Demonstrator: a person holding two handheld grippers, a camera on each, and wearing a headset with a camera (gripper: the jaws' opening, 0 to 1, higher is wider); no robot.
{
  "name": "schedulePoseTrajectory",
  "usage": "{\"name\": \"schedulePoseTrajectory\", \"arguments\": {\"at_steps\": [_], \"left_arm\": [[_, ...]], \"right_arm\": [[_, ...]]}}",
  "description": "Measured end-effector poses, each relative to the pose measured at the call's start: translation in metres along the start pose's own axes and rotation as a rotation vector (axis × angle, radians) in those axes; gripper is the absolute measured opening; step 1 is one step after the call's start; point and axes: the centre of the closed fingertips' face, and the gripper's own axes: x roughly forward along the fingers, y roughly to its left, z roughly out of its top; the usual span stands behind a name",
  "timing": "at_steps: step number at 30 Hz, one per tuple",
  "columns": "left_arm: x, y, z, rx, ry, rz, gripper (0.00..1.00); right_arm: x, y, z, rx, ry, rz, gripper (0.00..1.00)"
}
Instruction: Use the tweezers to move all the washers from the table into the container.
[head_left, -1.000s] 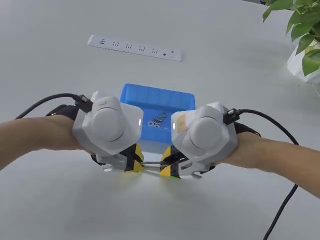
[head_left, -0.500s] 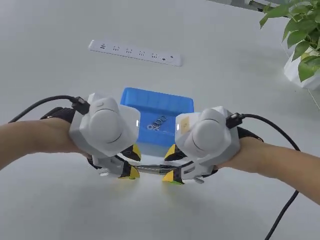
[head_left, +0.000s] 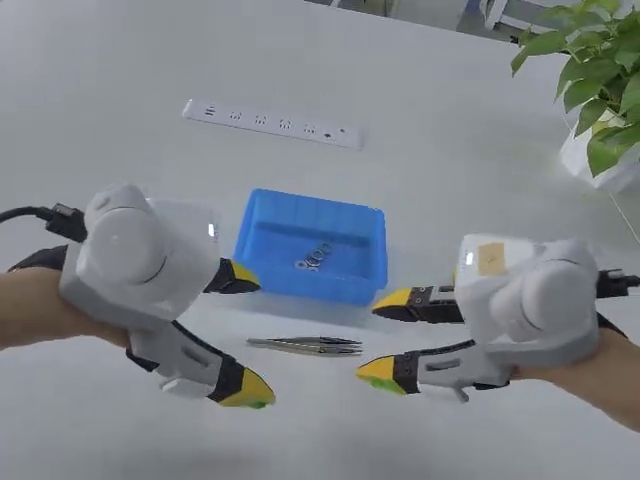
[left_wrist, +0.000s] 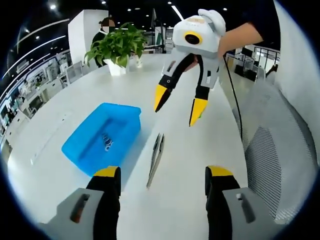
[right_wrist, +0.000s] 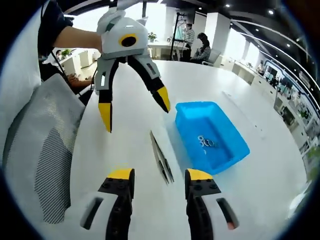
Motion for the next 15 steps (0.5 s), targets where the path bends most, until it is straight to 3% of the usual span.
{"name": "schedulePoseTrajectory", "arguments": {"at_steps": [1, 5, 8, 12, 15], "left_arm": [[-0.001, 0.000, 0.002, -0.005, -0.013, 0.003, 0.79], [-0.016, -0.003, 0.022, -0.078, -0.121, 0.020, 0.87], [-0.032, -0.004, 0.040, -0.106, -0.212, 0.042, 0.90], [-0.049, -0.005, 0.049, -0.133, -0.270, 0.058, 0.95], [-0.061, -0.006, 0.051, -0.156, -0.288, 0.072, 0.98]], "right_arm": [[-0.003, -0.001, 0.003, 0.007, -0.013, -0.008, 0.48], [-0.017, 0.003, 0.019, 0.064, -0.101, 0.000, 0.57], [-0.026, 0.004, 0.025, 0.084, -0.137, 0.002, 0.65], [-0.035, 0.006, 0.031, 0.111, -0.175, 0.011, 0.71], [-0.040, 0.009, 0.035, 0.140, -0.205, 0.012, 0.79]]}}
